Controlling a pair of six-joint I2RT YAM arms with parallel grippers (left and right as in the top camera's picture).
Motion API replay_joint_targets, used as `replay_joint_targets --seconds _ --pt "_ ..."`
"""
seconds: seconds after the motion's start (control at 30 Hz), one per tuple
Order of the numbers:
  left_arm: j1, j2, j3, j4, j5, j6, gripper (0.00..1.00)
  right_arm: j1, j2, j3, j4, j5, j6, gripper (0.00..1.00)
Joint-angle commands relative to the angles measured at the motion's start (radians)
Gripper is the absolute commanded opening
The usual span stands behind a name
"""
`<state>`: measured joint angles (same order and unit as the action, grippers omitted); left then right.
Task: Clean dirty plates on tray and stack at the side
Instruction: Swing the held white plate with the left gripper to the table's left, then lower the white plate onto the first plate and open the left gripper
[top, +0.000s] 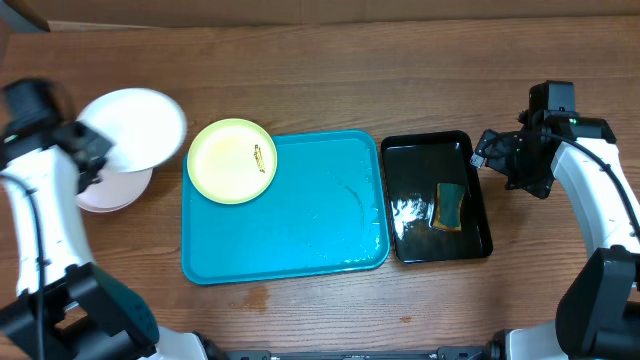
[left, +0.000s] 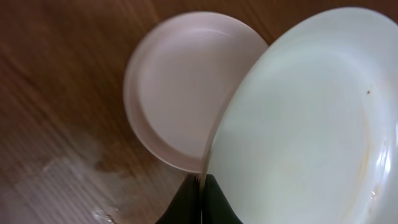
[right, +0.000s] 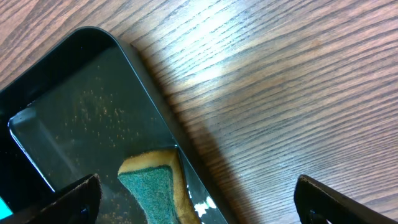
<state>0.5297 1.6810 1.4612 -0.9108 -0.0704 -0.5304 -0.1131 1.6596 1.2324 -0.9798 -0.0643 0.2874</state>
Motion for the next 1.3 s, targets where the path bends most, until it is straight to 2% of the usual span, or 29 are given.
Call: replay_joint_targets --seconds 0.0,0.2,0.43,0.73,1.27 --pt "0.089 -0.022 -0.041 0.035 0.002 -0.035 0.04 0.0 -0.008 0.026 0.006 -0.005 0.001 1.0" --pt "0.151 -0.016 -0.155 0.167 -0.014 -0.032 0.04 0.0 -0.008 0.026 0.009 -0.005 0.001 1.0" --pt "0.153 -0.015 -0.241 0.292 -0.035 -0.012 0.04 0.0 -0.008 0.026 0.009 -0.005 0.001 1.0" --pt "0.153 -0.014 -0.247 0.335 -0.089 -0.011 0.04 0.0 -0.008 0.026 0.01 -0.005 0.001 1.0" --pt "0.151 0.073 -0.247 0.383 -0.082 -0.013 0.04 0.0 -0.008 0.026 0.01 -0.005 0.001 1.0"
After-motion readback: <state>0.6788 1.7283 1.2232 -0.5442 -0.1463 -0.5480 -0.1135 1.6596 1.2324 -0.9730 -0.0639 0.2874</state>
